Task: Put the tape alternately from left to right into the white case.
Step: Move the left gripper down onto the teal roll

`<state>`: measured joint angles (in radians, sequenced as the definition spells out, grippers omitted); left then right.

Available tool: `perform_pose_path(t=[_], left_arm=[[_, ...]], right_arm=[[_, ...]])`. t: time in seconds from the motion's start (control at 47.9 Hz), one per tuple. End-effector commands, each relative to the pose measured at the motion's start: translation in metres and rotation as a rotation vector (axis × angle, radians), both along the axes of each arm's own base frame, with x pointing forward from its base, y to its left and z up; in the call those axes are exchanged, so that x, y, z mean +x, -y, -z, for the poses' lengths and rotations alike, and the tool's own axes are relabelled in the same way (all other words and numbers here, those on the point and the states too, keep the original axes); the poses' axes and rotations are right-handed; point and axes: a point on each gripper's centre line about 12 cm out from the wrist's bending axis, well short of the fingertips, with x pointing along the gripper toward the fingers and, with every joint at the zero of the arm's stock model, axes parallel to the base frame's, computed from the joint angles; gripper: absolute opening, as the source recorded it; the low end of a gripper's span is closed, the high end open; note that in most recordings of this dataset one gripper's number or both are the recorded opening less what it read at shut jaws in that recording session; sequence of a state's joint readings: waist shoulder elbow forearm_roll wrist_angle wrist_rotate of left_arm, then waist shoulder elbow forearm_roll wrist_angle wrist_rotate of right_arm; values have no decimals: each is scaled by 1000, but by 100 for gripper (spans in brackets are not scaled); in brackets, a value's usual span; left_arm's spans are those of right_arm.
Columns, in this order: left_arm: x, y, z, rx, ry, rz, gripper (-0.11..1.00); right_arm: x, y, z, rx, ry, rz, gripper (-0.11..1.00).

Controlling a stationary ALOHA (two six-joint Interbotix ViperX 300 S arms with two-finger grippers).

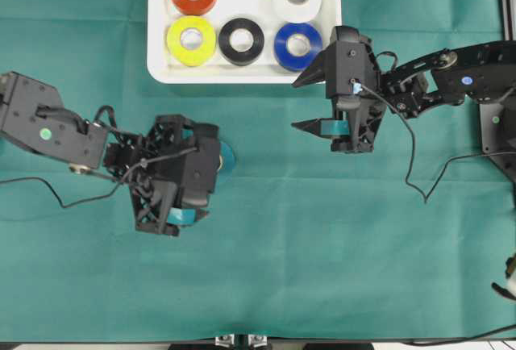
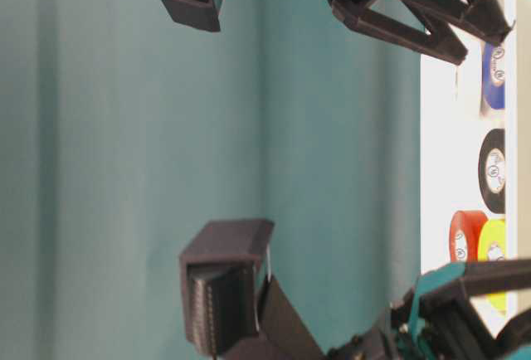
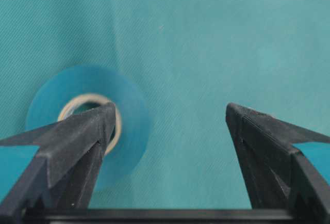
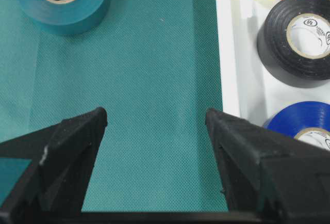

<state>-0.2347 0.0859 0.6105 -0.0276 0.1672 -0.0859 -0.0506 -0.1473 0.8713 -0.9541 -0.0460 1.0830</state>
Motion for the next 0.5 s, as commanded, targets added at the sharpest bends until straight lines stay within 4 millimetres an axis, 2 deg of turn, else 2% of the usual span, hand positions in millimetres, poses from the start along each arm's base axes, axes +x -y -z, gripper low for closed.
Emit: perform_pose_path(t=[0.0,0.48], left_arm=[[10,4,-12,-13,43,0,42],[13,4,3,-41,-15,-47,42]], right_arm=[[2,-1,-9,-3,31,-9,82],[0,-1,-7,-12,24,-17,82]])
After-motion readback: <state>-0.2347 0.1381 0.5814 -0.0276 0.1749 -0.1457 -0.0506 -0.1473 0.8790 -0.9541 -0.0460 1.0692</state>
